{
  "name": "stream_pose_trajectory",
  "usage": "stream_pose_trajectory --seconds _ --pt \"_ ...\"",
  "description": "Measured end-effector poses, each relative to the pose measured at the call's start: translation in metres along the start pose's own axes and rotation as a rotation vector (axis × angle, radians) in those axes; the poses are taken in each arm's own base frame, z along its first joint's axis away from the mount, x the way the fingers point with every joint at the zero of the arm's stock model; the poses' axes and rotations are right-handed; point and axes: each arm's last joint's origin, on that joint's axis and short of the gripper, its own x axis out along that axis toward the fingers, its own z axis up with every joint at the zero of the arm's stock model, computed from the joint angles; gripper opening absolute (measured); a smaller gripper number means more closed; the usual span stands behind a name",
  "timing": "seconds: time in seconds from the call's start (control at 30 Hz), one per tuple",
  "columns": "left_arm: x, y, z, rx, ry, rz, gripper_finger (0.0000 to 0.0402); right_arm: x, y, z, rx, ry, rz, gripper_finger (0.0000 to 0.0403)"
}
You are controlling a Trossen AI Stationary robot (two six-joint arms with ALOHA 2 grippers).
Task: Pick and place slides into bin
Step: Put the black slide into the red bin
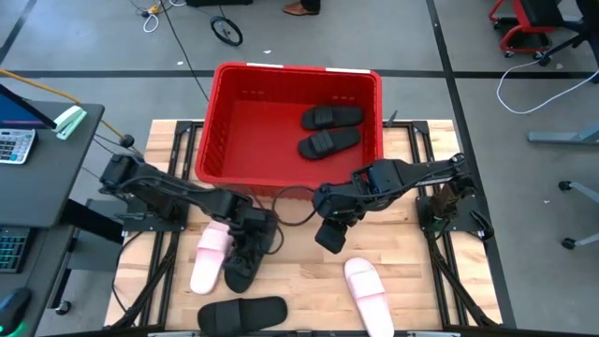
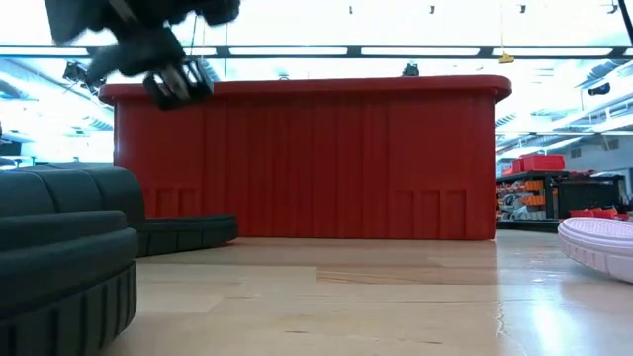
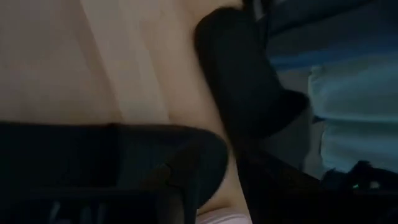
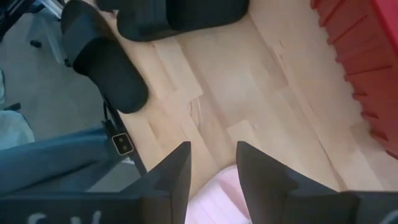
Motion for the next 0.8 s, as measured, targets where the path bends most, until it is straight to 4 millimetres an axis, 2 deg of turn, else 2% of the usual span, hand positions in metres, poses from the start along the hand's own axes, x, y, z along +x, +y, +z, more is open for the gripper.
stream_pose_trajectory --seconds 0.17,0.33,0.63,0.8 --pt "0.021 0.012 0.002 0.070 0.060 0.005 0.0108 0.001 0.009 -0.008 -0.030 -0.033 -0.014 0.0134" --pt "0.034 0.025 0.000 0.042 0.126 0.028 0.0120 0.001 0.018 -0.018 -0.035 -0.057 -0.021 0.0134" --pt "0.030 0.024 0.006 0.060 0.118 0.104 0.0219 0.001 0.030 -0.028 -0.070 -0.079 0.004 0.0134" --pt "0.026 0.027 0.010 0.110 0.109 0.212 0.0252 0.001 0.030 -0.028 -0.072 -0.099 -0.005 0.0134"
